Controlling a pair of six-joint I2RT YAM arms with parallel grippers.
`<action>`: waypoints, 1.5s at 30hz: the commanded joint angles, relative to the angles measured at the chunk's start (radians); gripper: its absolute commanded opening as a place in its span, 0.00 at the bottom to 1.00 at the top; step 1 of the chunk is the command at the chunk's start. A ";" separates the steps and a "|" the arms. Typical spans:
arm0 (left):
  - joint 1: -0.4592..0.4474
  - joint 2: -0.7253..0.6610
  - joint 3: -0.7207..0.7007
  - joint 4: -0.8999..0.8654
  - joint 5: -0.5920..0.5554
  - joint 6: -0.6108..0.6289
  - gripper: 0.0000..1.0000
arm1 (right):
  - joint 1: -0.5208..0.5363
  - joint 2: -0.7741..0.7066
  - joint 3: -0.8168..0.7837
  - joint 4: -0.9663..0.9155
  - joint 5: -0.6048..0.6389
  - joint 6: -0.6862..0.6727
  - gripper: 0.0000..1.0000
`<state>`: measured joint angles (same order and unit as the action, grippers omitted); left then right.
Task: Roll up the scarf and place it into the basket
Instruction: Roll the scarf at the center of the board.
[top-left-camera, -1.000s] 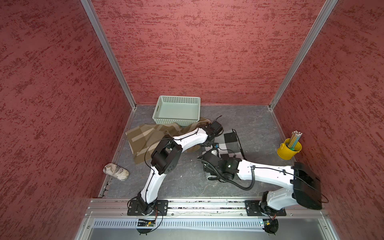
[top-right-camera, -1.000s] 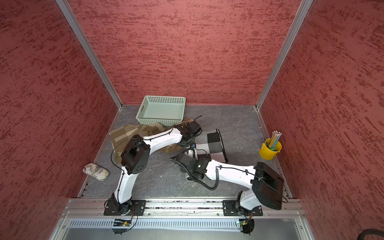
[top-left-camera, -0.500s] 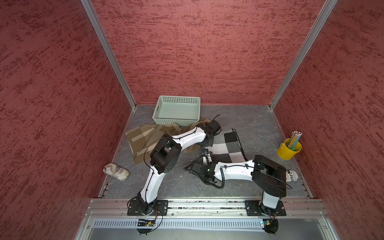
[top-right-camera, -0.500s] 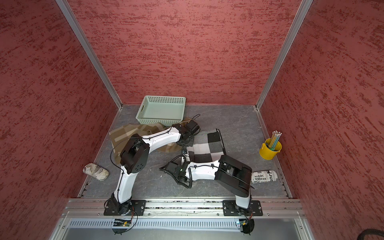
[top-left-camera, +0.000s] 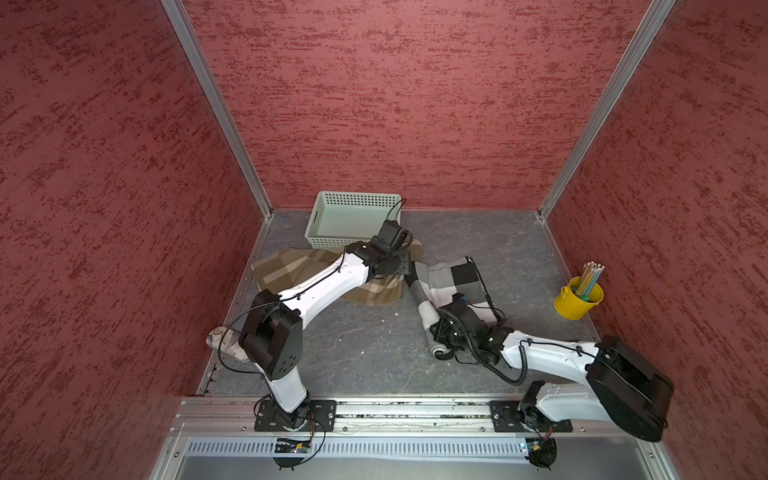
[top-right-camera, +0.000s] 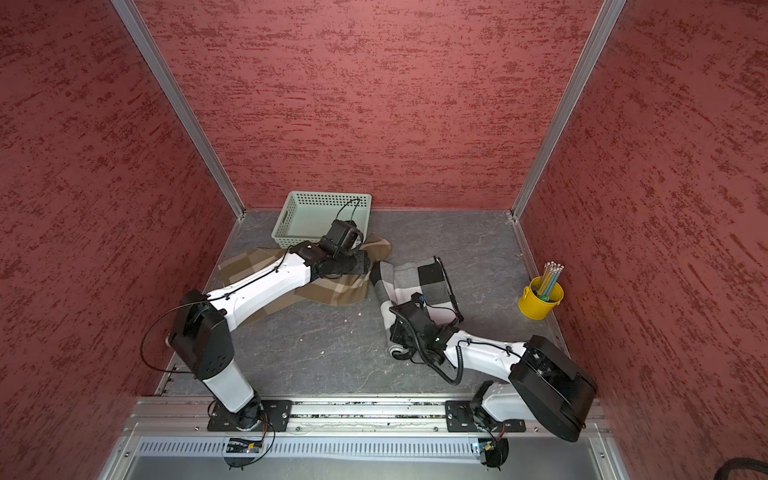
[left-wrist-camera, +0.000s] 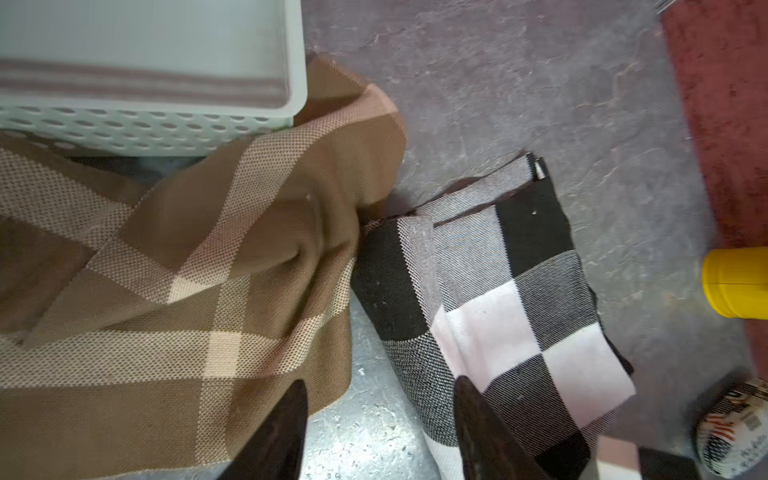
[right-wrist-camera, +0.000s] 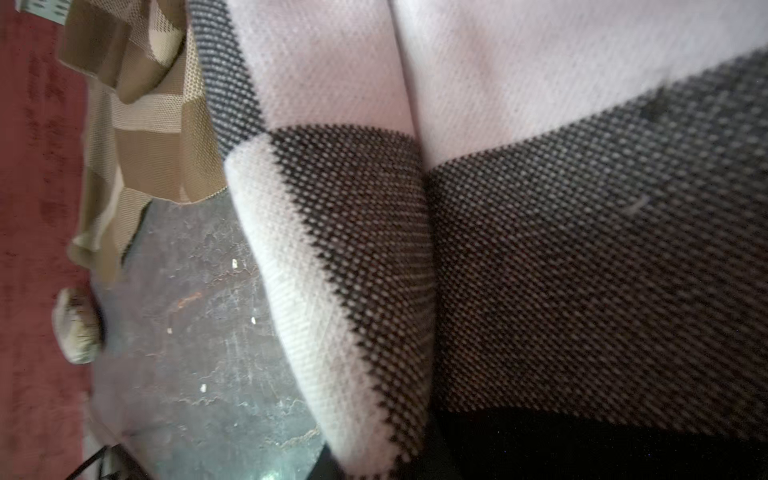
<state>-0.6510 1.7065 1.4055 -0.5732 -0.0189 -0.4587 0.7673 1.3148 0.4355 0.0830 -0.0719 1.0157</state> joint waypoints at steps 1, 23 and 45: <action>-0.022 0.036 -0.048 0.088 0.138 0.003 0.51 | -0.089 0.028 -0.041 0.178 -0.255 0.052 0.10; -0.095 0.216 -0.023 0.250 0.441 0.043 0.16 | -0.354 -0.121 -0.256 0.292 -0.463 0.201 0.23; -0.085 0.561 0.063 0.628 0.501 -0.071 0.10 | -0.086 -0.251 0.336 -0.851 0.290 -0.187 0.56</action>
<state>-0.7296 2.2208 1.4967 -0.0868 0.4740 -0.4885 0.5785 1.0500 0.6960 -0.6048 -0.0006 0.8474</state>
